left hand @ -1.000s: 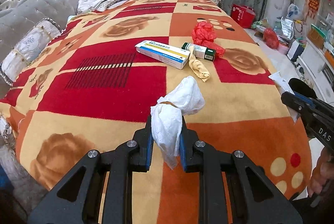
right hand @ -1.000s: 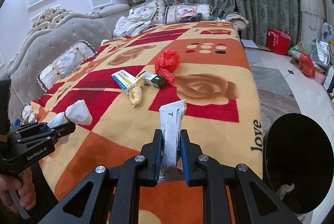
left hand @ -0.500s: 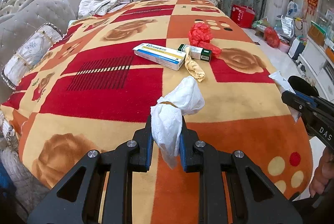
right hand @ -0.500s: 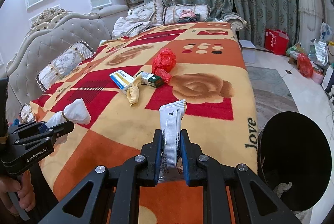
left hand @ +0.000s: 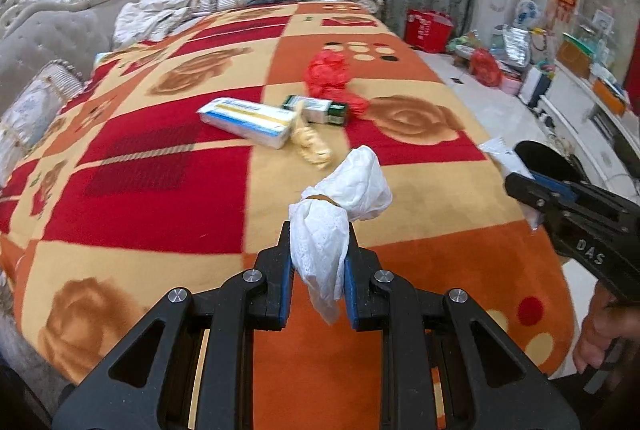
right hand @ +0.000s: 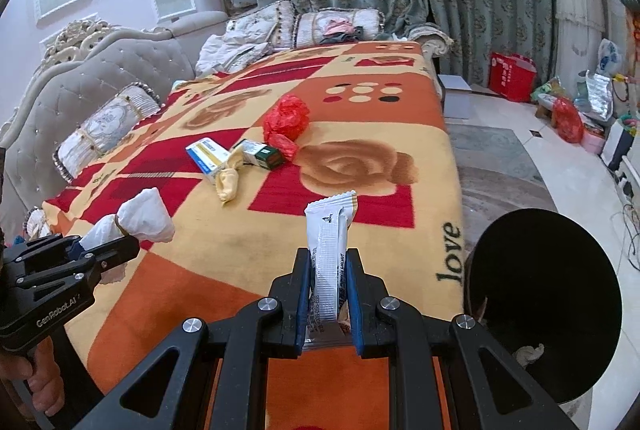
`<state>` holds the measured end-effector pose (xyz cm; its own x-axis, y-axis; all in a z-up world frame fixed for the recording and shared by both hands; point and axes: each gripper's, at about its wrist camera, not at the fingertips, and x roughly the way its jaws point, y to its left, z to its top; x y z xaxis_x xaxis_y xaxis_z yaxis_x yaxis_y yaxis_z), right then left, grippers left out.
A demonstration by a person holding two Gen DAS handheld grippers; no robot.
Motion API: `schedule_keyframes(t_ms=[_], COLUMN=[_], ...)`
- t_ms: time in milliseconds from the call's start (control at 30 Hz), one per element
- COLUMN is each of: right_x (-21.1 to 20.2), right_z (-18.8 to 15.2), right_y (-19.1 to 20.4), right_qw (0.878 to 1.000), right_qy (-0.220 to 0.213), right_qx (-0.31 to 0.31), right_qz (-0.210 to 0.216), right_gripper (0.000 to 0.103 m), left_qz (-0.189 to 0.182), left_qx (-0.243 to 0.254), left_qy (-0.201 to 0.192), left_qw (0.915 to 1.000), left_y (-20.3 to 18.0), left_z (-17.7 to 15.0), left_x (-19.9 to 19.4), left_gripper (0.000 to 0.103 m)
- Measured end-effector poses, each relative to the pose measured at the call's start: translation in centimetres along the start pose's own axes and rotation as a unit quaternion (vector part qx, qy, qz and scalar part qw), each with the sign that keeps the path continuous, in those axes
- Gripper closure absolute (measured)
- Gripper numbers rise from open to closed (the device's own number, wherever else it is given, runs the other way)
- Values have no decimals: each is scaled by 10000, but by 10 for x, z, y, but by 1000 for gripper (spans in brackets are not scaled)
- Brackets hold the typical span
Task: Collect trash
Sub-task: 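Carry tissue and wrapper over the black bin and open both tools, then move both open tools back over the bed toward the remaining trash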
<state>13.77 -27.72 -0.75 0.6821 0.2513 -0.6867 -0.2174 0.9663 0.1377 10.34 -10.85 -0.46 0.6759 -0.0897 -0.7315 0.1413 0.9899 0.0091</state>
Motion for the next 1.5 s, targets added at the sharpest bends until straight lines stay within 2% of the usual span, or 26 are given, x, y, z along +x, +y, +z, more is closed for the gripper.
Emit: schedule_keyframes(t_ms=[300, 600, 733, 833, 1000, 1267, 1367, 1433, 1500], right_x=[-4, -9, -16, -19, -27, -31, -27, -24, -23], right_z=[-1, 1, 2, -1, -7, -14, -14, -15, -17], right_y=[-30, -63, -90, -120, -156, -189, -193, -199, -204], right_qw=[9995, 9978, 9951, 9886, 9790, 9696, 9668, 9619, 9582], right_qy=[-28, -14, -88, 14, 18, 106, 111, 165, 193], right_qx=[250, 515, 777, 1182, 1650, 2069, 2229, 2415, 2537], right_qz=[-190, -423, -600, -935, -1194, -1305, -1244, -1274, -1311], right_gripper=[87, 87, 87, 87, 87, 87, 87, 86, 81], left_qz=[-603, -1028, -1350, -1583, -2049, -2069, -2202, -2300, -2361], left_qx=[202, 576, 831, 1056, 1205, 1452, 1448, 1383, 1298], left_qy=[0, 22, -32, 29, 230, 418, 620, 686, 615], left_qw=[9980, 9930, 9874, 9817, 9711, 9666, 9627, 9609, 9611], left_y=[-28, -72, -99, -124, -167, -216, -222, -222, -218], left_z=[15, 28, 37, 45, 55, 60, 60, 58, 58], left_x=[11, 26, 31, 40, 59, 86, 94, 97, 95], left_gripper=[85, 85, 85, 85, 85, 82, 74, 50, 37])
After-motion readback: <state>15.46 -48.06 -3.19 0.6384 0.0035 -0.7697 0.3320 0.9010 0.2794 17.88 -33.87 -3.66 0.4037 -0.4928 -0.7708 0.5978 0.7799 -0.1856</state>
